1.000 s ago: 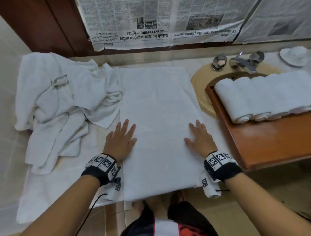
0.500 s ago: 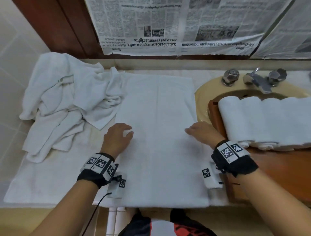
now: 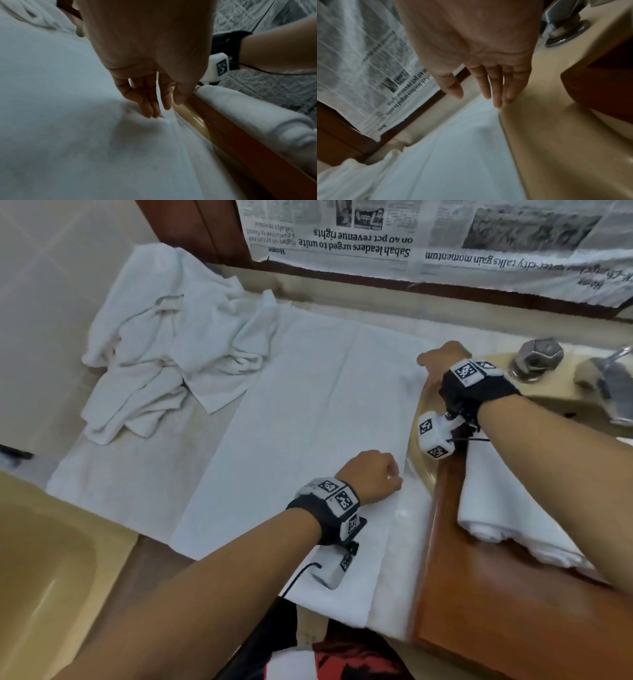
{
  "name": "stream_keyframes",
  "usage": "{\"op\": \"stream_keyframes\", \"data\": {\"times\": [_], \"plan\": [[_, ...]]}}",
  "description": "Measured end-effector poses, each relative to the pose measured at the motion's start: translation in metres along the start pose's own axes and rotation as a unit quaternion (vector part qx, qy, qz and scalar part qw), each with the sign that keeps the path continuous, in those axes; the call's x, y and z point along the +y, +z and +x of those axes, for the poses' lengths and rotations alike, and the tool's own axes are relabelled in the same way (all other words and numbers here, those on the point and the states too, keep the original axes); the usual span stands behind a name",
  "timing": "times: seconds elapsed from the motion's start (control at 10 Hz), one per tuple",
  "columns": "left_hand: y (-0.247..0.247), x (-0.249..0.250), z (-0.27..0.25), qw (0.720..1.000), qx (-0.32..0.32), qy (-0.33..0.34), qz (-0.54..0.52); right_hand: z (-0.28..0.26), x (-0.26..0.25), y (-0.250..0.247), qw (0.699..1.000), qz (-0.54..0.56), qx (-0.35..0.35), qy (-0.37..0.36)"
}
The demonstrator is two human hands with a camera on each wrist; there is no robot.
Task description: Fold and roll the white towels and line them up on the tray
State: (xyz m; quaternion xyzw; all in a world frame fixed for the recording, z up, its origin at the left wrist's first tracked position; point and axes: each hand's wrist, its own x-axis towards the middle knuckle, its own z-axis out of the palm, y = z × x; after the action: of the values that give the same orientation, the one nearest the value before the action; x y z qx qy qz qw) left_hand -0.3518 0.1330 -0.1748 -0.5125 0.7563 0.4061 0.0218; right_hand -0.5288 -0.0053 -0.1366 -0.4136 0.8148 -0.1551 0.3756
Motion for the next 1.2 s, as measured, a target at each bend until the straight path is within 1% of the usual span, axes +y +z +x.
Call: {"op": "stream_keyframes", "data": {"times": [0.1, 0.2, 0.4, 0.5, 0.6, 0.7, 0.8, 0.9, 1.0, 1.1, 1.2], "plan": [[0.012, 0.003, 0.009, 0.999, 0.024, -0.025, 0.021, 0.014, 0.006, 0.006, 1.000, -0.011, 0.003, -0.011], [0.023, 0.002, 0.011, 0.997, 0.033, -0.035, 0.059, 0.024, 0.009, 0.012, 0.999, -0.050, 0.001, -0.018], [0.027, 0.002, 0.009, 0.994, 0.061, -0.039, 0.079, 0.034, 0.009, 0.016, 0.996, -0.072, 0.006, -0.044], [0.022, 0.003, 0.010, 0.997, 0.039, -0.042, 0.061, 0.031, 0.005, 0.009, 0.996, -0.074, 0.020, -0.050], [0.007, 0.003, 0.008, 0.999, 0.028, -0.021, -0.026, 0.043, 0.006, 0.003, 0.998, -0.031, 0.027, -0.048], [-0.013, 0.005, 0.002, 0.996, 0.052, -0.011, -0.072, 0.047, -0.004, -0.009, 0.999, 0.022, 0.014, -0.047], [-0.038, 0.009, -0.007, 0.990, 0.074, -0.010, -0.121, 0.035, -0.026, -0.019, 0.993, 0.093, 0.028, -0.060], [-0.067, 0.012, -0.017, 0.979, 0.099, -0.002, -0.180, 0.028, -0.069, -0.020, 0.991, 0.083, 0.057, -0.090], [-0.093, 0.001, -0.026, 0.947, 0.132, -0.018, -0.292, 0.015, -0.118, -0.006, 0.990, -0.051, 0.065, -0.119], [-0.115, -0.030, -0.035, 0.901, 0.207, -0.062, -0.377, 0.005, -0.153, 0.029, 0.979, -0.011, 0.040, -0.201], [-0.123, -0.075, -0.040, 0.867, 0.295, -0.174, -0.362, -0.008, -0.148, 0.080, 0.969, 0.031, 0.010, -0.247]]}}
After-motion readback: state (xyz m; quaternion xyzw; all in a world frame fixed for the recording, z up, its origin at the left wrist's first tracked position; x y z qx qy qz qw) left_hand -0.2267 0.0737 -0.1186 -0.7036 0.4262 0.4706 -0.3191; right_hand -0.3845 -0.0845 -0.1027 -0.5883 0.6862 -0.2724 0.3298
